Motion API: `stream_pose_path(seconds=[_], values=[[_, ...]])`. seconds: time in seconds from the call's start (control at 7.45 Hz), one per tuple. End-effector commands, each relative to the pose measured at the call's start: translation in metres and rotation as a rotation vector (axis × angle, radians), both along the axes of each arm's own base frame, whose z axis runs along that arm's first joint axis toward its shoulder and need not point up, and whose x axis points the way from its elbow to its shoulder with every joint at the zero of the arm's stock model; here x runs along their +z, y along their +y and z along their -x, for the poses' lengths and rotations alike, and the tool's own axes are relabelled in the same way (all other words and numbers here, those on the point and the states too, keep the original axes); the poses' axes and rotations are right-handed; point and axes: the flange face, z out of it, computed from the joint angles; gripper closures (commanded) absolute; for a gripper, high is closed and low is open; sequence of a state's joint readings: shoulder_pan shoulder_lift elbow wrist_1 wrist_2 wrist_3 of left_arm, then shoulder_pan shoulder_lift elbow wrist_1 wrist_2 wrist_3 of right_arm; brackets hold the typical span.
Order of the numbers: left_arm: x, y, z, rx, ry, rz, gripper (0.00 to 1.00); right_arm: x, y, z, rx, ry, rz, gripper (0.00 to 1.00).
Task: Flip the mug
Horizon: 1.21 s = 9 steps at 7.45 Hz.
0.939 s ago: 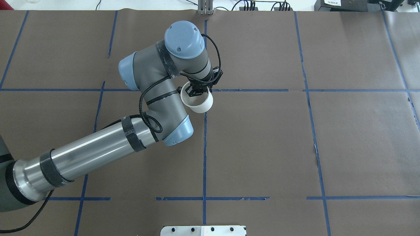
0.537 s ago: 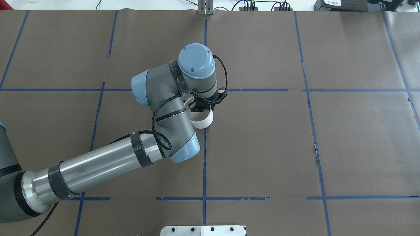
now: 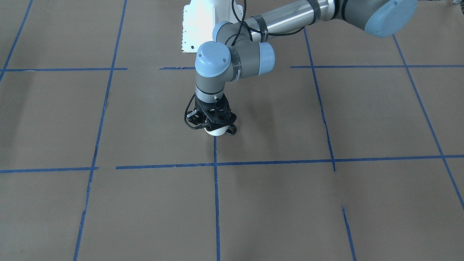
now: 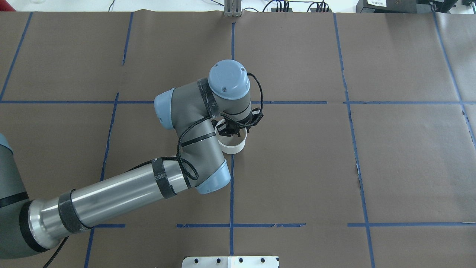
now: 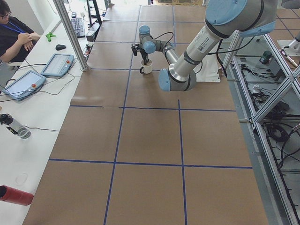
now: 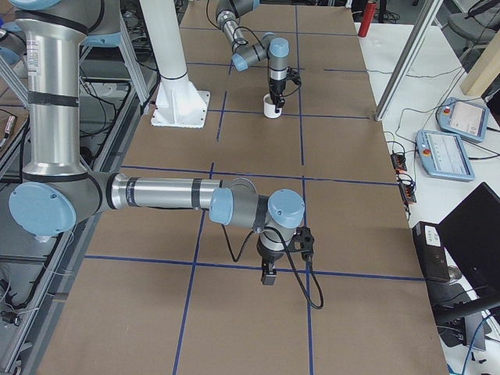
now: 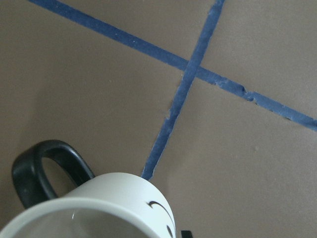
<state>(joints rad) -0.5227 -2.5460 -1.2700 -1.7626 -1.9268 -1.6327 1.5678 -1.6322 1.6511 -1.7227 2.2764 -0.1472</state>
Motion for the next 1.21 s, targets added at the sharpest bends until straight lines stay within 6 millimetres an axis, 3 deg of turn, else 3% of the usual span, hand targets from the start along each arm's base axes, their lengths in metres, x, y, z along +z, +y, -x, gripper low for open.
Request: stream_pose_path(seconds=[0.0,0.27,0.4,0.54,0.67,0.8,1.07], values=[[-0.009,0.008,0.015,0.002,0.034,-0.023,0.00,0.000,0.000,0.000,0.000,0.000,0.001,0.00],[-0.011,0.018,0.070,0.034,0.048,-0.099,0.00,0.000,0.000,0.000,0.000,0.000,0.001,0.00],[-0.021,0.021,0.120,0.089,0.058,-0.129,0.00,0.000,0.000,0.000,0.000,0.000,0.001,0.00],[-0.013,0.019,0.176,0.139,0.066,-0.177,0.00,0.000,0.000,0.000,0.000,0.000,0.001,0.00],[0.024,0.002,0.224,0.157,0.023,-0.252,0.00,0.000,0.000,0.000,0.000,0.000,0.001,0.00],[0.071,-0.010,0.258,0.222,-0.038,-0.345,0.00,0.000,0.000,0.000,0.000,0.000,0.001,0.00],[0.176,-0.035,0.346,0.369,-0.181,-0.505,0.00,0.000,0.000,0.000,0.000,0.000,0.001,0.00]])
